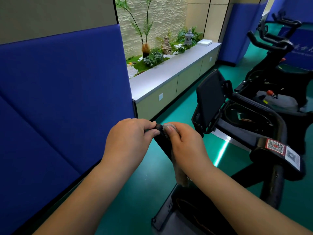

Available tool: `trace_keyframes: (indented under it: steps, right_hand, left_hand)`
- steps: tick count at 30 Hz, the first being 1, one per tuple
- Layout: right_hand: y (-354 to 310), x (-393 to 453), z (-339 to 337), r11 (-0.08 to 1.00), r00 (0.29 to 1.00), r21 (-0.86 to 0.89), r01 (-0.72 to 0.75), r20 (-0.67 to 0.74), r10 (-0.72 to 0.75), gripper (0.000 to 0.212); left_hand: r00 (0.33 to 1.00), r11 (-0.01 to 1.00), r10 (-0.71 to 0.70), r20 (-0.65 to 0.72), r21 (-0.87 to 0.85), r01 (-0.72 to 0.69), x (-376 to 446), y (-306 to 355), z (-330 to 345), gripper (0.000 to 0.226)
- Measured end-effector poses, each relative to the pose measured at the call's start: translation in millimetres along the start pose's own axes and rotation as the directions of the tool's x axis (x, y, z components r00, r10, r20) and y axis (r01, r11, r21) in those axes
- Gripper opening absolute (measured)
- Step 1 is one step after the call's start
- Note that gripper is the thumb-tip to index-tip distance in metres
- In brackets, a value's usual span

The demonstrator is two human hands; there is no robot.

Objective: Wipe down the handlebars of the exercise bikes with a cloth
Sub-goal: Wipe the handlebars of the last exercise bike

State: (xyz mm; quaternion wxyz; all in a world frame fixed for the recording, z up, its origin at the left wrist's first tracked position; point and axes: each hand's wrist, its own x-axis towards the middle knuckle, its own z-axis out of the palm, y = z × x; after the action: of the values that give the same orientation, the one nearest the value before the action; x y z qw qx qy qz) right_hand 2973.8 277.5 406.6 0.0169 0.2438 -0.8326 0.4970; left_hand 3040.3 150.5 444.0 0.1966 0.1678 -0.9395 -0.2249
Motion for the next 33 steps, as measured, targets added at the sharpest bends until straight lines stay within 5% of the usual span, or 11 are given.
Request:
trace_keyframes:
  steps: [7, 16, 21, 27, 33]
  right_hand:
    - [15, -31, -17, 0.989, 0.995, -0.111, -0.099, 0.008, 0.100, 0.018]
    - [-8, -8, -1, 0.997, 0.998, 0.072, -0.001, -0.061, 0.005, 0.016]
    - [25, -53, -15, 0.988, 0.988, -0.144, 0.047, -0.141, -0.067, 0.022]
    - [5, -24, 4, 0.984, 0.959, -0.069, 0.164, -0.223, -0.175, 0.017]
    - [31, -59, -19, 0.932, 0.969, -0.306, 0.194, -0.089, -0.230, 0.016]
  left_hand:
    - [1.000, 0.999, -0.008, 0.003, -0.039, 0.008, -1, 0, 0, 0.024]
    - [0.999, 0.997, 0.023, -0.041, -0.078, -0.026, -2, -2, 1, 0.020]
    - [0.999, 0.994, 0.021, -0.040, -0.111, -0.025, -3, -4, 2, 0.021]
    - [0.997, 0.994, 0.042, -0.068, -0.093, -0.048, -4, -4, 2, 0.021]
    - [0.956, 0.969, 0.245, -0.160, 0.042, -0.242, -9, -10, 7, 0.019]
